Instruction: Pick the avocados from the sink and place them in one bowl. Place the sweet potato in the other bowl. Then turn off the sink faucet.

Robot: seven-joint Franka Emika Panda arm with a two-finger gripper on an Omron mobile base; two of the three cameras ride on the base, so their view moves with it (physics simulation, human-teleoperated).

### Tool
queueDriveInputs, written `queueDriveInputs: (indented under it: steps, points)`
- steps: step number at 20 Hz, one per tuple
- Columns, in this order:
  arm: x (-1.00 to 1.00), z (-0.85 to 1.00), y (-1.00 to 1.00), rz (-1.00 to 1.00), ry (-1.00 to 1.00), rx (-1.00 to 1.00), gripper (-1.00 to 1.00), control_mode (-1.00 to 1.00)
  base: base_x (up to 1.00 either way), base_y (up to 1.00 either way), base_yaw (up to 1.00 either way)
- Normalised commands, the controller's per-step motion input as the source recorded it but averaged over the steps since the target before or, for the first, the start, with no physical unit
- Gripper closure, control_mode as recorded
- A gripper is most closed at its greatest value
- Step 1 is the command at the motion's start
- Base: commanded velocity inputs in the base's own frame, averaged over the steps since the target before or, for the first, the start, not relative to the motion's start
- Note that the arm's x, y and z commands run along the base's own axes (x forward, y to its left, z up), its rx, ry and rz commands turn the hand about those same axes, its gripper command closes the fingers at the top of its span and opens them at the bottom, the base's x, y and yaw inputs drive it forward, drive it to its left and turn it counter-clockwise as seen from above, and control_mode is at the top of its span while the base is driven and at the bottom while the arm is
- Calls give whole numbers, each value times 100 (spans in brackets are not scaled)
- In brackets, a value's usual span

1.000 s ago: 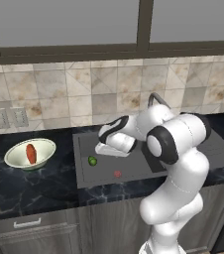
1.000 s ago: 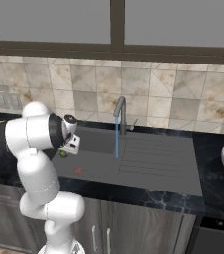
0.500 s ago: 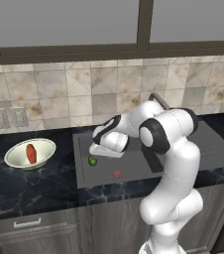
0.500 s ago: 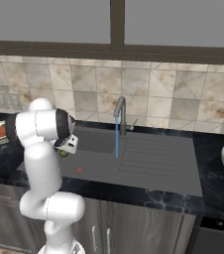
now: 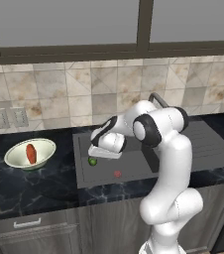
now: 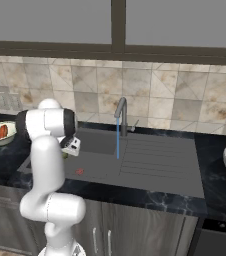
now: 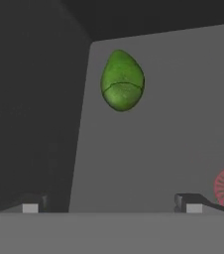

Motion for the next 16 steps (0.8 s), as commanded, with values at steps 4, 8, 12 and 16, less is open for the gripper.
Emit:
queueDriveInputs:
  steps: [4, 8, 12, 16]
  points:
    - [37, -20, 17, 0, 4, -4, -100, -100, 0, 0, 0]
    - [35, -16, 11, 0, 4, -3, -100, -100, 0, 0, 0]
    - [30, -26, 1, 0, 4, -1, -100, -100, 0, 0, 0]
    - [32, -29, 3, 0, 4, -2, -100, -100, 0, 0, 0]
